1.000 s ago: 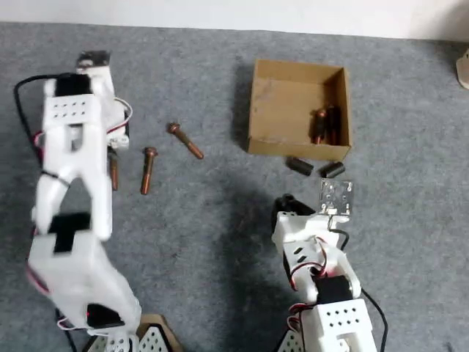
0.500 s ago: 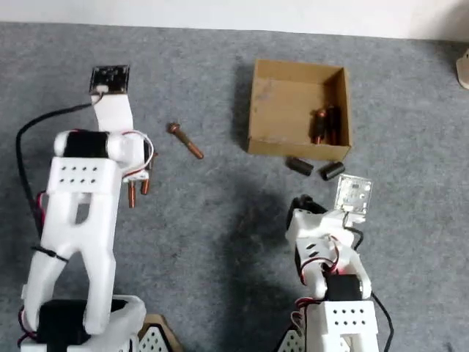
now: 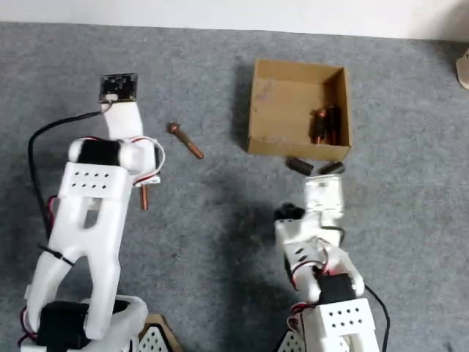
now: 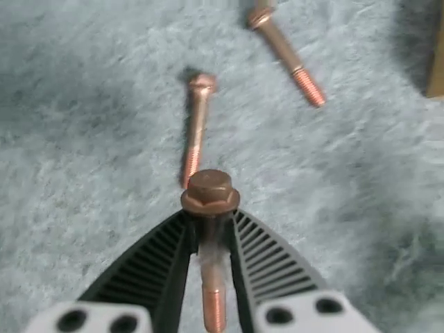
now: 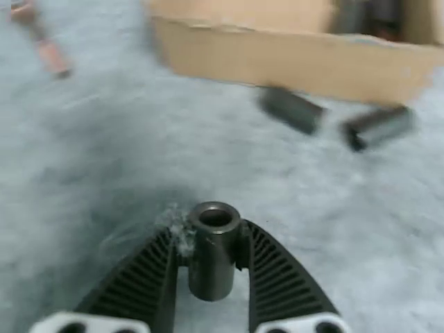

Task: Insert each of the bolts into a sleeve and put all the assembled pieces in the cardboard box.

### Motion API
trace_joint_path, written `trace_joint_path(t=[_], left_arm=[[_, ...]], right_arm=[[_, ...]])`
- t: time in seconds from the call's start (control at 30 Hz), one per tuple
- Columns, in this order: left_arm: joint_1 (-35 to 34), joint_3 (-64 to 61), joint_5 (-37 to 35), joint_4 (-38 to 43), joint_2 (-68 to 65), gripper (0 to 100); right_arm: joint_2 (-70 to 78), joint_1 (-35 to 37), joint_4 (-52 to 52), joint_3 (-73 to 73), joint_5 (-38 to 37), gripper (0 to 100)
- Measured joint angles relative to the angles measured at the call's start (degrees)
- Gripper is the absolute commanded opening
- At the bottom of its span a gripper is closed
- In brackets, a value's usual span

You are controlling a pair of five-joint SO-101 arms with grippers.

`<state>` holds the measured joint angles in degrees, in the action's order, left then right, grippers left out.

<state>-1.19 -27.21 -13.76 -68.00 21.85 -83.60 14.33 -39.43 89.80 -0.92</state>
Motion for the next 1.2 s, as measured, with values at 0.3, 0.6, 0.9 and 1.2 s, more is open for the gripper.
trace_joint_path(t=[0.3, 0.6, 0.9, 1.2], left_arm=[[1.9, -1.8, -3.3, 8.8, 6.7, 0], [13.5, -6.7, -3.9, 19.3, 21.7, 0], [22.9, -6.8, -8.3, 18.4, 31.6, 0], [27.1, -10.9, -9.0, 18.4, 32.4, 0]], right_arm=[[0.0, 1.4, 3.7, -9.3, -0.3, 0.5], [0.0, 2.6, 14.2, -7.6, -0.3, 0.5], [-18.4, 10.7, 3.8, -3.6, -0.3, 0.5], [-20.9, 12.4, 1.1, -3.5, -0.3, 0.5]])
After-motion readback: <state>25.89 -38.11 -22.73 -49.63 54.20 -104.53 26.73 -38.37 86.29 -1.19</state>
